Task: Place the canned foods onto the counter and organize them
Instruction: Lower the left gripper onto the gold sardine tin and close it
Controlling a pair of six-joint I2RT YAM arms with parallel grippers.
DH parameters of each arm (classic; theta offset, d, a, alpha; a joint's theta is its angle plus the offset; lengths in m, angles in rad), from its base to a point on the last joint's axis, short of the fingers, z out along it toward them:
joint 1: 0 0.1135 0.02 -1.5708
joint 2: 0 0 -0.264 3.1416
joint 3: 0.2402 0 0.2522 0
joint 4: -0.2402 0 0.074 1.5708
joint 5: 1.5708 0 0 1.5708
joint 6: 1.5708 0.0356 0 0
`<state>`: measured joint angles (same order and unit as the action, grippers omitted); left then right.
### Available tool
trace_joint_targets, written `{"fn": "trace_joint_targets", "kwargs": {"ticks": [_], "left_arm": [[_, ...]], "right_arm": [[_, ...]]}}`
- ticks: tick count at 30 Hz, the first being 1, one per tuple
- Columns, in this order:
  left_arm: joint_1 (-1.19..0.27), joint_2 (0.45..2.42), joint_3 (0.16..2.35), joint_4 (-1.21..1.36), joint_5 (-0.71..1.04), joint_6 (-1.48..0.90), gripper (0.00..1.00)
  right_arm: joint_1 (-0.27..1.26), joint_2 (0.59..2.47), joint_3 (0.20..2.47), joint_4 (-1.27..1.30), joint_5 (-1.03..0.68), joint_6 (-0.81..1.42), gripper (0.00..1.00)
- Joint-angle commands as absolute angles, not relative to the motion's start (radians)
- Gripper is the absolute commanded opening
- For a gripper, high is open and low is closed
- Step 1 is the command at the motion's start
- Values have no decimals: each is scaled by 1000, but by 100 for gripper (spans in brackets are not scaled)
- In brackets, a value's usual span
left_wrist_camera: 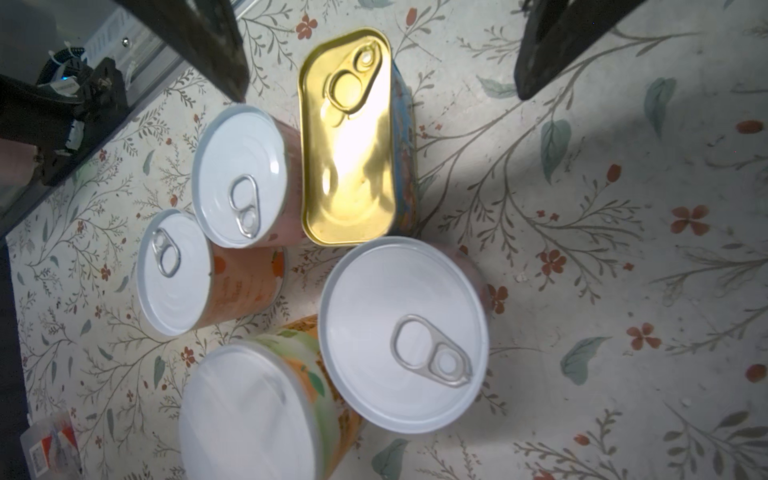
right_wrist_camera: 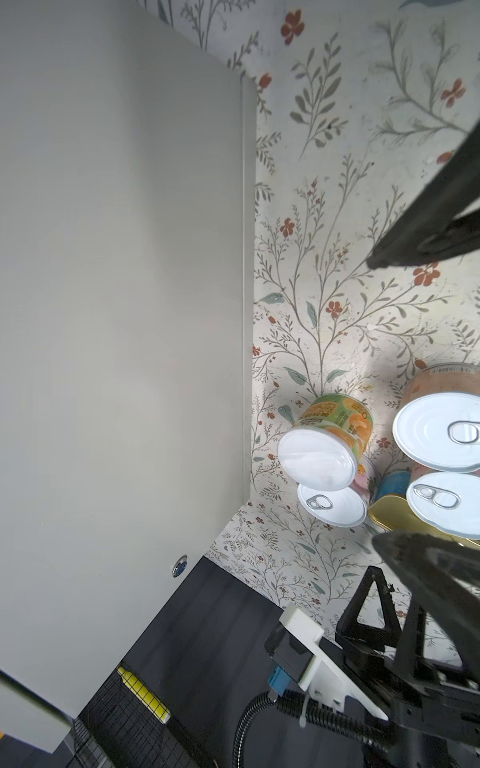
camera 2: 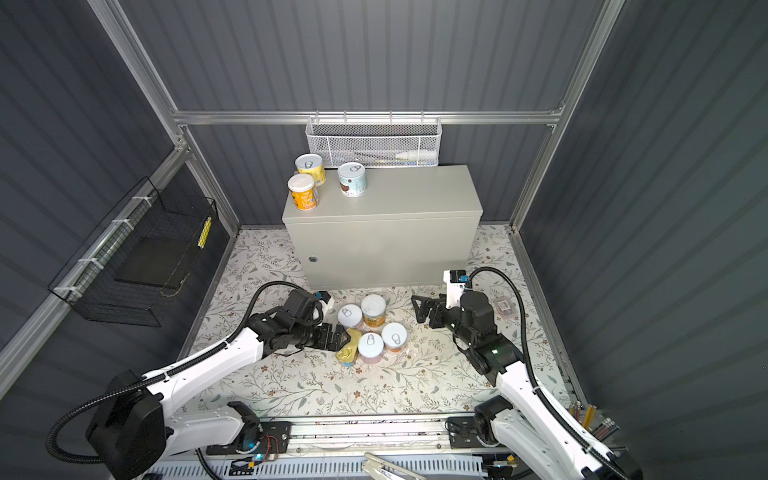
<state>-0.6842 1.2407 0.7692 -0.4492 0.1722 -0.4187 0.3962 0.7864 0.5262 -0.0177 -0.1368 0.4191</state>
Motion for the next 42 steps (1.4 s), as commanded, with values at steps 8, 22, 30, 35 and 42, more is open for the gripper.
{"fn": "trace_joint_targets", "kwargs": {"ticks": [8,22,30,35,42], "left_arm": [[-758,1284,793,-502,101,-409,100],[-804,1368,761,-454,77,-412,89],[-807,1429,796,-451,84,-360,86],[-811,1456,806,-443,92,-350,84],[-813,1530,825,-440,79,-350,74]], "right_arm": [[403,735,476,-38,-73,398,99],[403,806,496,26,-66,374,99],[403,844,515,23,-73,377,99],[403,822,507,15,-45,380,99],[403,796,480,40,-15,385,99]]}}
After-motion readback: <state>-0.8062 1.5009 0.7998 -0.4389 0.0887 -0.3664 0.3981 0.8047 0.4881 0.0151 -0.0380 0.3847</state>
